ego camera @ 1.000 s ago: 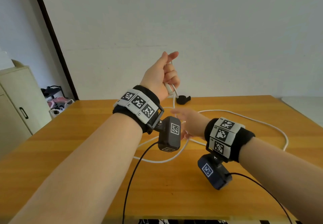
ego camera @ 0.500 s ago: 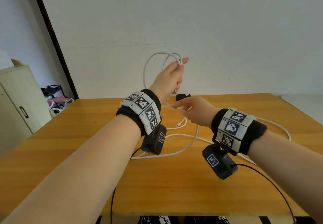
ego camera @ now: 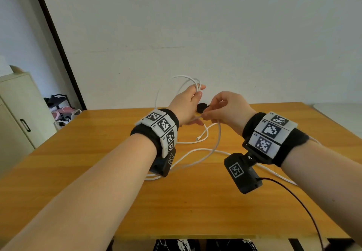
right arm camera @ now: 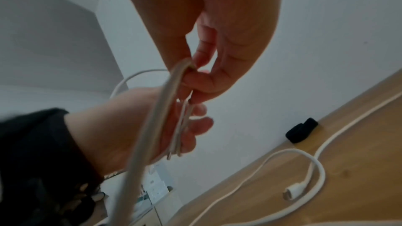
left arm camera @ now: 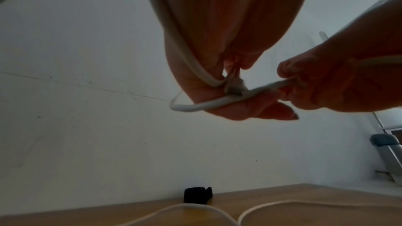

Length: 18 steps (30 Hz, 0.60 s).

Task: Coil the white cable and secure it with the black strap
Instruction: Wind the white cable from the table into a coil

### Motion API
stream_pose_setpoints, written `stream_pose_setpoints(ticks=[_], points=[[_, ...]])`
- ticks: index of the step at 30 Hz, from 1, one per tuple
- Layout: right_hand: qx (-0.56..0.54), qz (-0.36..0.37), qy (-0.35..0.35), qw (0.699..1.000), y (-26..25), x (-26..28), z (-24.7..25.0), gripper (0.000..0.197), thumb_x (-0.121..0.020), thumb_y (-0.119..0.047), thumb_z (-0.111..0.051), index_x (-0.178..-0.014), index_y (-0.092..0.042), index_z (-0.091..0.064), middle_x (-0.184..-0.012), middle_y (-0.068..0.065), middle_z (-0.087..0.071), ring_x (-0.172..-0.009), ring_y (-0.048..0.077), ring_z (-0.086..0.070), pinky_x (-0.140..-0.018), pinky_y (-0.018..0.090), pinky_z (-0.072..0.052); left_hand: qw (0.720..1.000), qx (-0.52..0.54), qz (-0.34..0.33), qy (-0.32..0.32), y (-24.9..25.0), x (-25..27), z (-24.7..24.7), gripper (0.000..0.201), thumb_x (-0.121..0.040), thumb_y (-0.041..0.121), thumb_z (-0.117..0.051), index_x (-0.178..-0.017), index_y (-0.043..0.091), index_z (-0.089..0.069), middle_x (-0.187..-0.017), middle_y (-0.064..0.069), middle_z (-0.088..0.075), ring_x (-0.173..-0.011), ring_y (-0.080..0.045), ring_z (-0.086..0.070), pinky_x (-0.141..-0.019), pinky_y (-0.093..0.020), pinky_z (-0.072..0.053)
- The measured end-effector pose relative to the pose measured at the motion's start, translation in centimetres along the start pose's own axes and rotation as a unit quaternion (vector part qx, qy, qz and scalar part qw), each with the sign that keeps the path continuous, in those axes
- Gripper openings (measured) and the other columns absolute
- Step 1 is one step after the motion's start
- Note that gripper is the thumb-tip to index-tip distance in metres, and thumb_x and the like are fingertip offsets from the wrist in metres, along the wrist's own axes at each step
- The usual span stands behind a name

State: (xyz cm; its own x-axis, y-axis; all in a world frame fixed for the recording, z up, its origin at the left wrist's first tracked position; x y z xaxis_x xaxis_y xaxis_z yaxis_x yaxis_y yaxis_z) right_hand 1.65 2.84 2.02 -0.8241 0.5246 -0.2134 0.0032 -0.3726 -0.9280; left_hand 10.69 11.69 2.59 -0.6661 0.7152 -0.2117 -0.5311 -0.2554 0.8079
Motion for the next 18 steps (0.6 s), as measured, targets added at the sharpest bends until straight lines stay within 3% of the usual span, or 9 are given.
stream_pose_setpoints(ticks=[2,4,8,11,13,16,18], points=[[-0.029,-0.033,-0.021,0.999,0.1,0.2,-0.3,0.033,-0.07,0.003,-0.076,-0.097,-0.001,-0.057,-0.093,0.021,-0.07,-0.067,0.02,-0.065,-0.062,0.025,-0.056,1.0,-0.022,0.002,0.005,-0.2,-0.2,-0.1,0.037,-0.102,0.031,-0.027,-0.137,0.027,-0.038,-0.093,-0.003,-0.051,-0.052,-0.014,-0.058,-0.034,-0.013,-0.039],[-0.041,-0.082,-0.064,0.994,0.5,0.5,-0.8,0.038,-0.071,0.005,-0.073,-0.105,-0.001,-0.056,-0.091,0.02,-0.066,-0.066,0.018,-0.065,-0.057,0.021,-0.057,0.999,-0.039,-0.009,0.02,-0.2,-0.4,0.2,0.036,-0.102,0.029,-0.027,-0.136,0.025,-0.04,-0.08,0.001,-0.047,-0.054,-0.013,-0.05,-0.034,-0.011,-0.037],[-0.018,-0.166,-0.22,0.961,1.7,2.0,-2.1,0.021,-0.079,0.003,-0.067,-0.096,-0.006,-0.059,-0.093,0.015,-0.068,-0.073,0.018,-0.068,-0.07,0.025,-0.057,0.997,-0.01,0.0,0.077,-0.7,-1.0,1.8,0.036,-0.102,0.031,-0.028,-0.134,0.026,-0.043,-0.077,0.002,-0.048,-0.056,-0.011,-0.046,-0.04,-0.017,-0.04],[0.016,-0.163,-0.307,0.938,2.5,3.2,-2.5,0.003,-0.088,-0.006,-0.059,-0.089,-0.009,-0.059,-0.093,0.01,-0.071,-0.081,0.016,-0.069,-0.071,0.024,-0.055,0.991,0.051,0.031,0.12,-1.5,-1.3,3.3,0.035,-0.101,0.034,-0.028,-0.131,0.028,-0.045,-0.079,-0.001,-0.049,-0.052,-0.012,-0.044,-0.042,-0.022,-0.038],[-0.013,-0.145,-0.272,0.951,2.8,2.8,-2.2,0.006,-0.092,-0.012,-0.054,-0.091,-0.008,-0.059,-0.089,0.009,-0.07,-0.079,0.015,-0.07,-0.072,0.025,-0.056,0.987,0.108,0.06,0.101,-2.2,-1.3,3.5,0.033,-0.101,0.035,-0.028,-0.127,0.028,-0.047,-0.08,-0.003,-0.048,-0.048,-0.011,-0.04,-0.042,-0.022,-0.035],[-0.109,-0.111,-0.142,0.977,2.4,1.2,-1.1,0.012,-0.095,-0.015,-0.051,-0.094,-0.009,-0.061,-0.077,0.01,-0.061,-0.075,0.021,-0.067,-0.079,0.036,-0.056,0.971,0.211,0.108,0.028,-3.0,-1.0,2.5,0.027,-0.101,0.036,-0.029,-0.113,0.029,-0.053,-0.079,-0.003,-0.047,-0.04,-0.005,-0.032,-0.04,-0.018,-0.029],[-0.151,-0.087,-0.075,0.982,2.3,0.1,-0.5,0.016,-0.095,-0.015,-0.05,-0.101,-0.008,-0.064,-0.07,0.007,-0.05,-0.065,0.02,-0.059,-0.077,0.038,-0.058,0.956,0.262,0.133,-0.02,-3.1,-0.7,1.6,0.026,-0.1,0.038,-0.032,-0.106,0.028,-0.056,-0.074,-0.002,-0.047,-0.034,-0.003,-0.03,-0.039,-0.016,-0.026]])
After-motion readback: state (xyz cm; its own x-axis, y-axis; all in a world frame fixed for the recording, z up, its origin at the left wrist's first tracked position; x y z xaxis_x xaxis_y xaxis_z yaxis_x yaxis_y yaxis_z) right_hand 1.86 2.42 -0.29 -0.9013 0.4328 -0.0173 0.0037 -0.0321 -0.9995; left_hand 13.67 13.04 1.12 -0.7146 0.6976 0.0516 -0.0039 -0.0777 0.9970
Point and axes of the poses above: each hand's wrist, its own x-axis away from the middle knuckle, its own z-axis out of the back of the hand, y = z × x, the point moved 5 cm from there along -x, towards the middle knuckle
